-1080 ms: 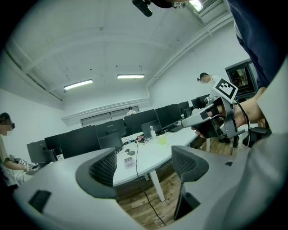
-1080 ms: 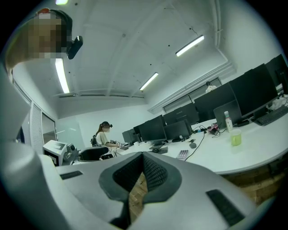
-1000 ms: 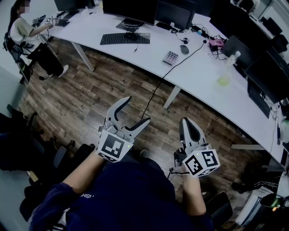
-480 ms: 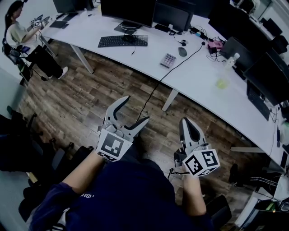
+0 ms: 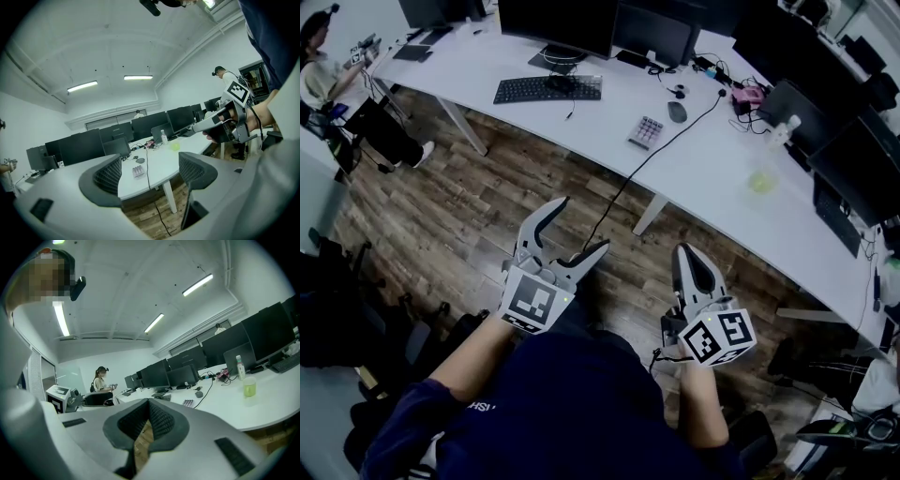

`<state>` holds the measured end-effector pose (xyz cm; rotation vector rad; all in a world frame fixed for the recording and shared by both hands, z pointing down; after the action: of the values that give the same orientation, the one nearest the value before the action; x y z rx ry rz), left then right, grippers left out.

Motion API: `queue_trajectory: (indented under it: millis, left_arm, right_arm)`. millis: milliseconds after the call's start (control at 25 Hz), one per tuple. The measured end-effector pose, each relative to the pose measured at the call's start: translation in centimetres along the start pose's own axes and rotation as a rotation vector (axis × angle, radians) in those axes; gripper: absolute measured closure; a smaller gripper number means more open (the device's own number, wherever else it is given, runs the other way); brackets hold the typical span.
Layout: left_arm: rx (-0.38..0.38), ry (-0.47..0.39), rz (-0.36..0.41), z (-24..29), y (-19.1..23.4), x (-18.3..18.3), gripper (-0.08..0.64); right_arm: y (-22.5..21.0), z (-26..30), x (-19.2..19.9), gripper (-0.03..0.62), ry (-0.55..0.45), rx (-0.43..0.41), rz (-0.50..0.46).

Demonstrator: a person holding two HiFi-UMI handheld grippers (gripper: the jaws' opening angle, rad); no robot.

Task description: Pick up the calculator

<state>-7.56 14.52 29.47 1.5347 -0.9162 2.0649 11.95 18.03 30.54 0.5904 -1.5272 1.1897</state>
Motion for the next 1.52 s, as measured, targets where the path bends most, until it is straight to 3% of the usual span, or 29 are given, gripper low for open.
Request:
queue_trajectory:
  millis: [1520]
  left_arm:
    - [0.138, 0.029, -0.049, 17.3, 18.9, 4.8, 0.184]
  right_arm:
    - [-7.3, 23.5, -2.4, 0.589, 0.052, 0.138, 0.033]
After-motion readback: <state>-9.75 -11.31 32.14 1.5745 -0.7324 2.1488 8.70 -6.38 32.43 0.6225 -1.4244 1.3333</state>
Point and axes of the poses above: the fingertips, and each gripper's own axes: z forward along the fingers, y to its left, x out of its underside, the point moved 4 cm from there along -z, backward along the fingers, and after that the axes turned 6 degrees about -y, right-handed, at the moved point
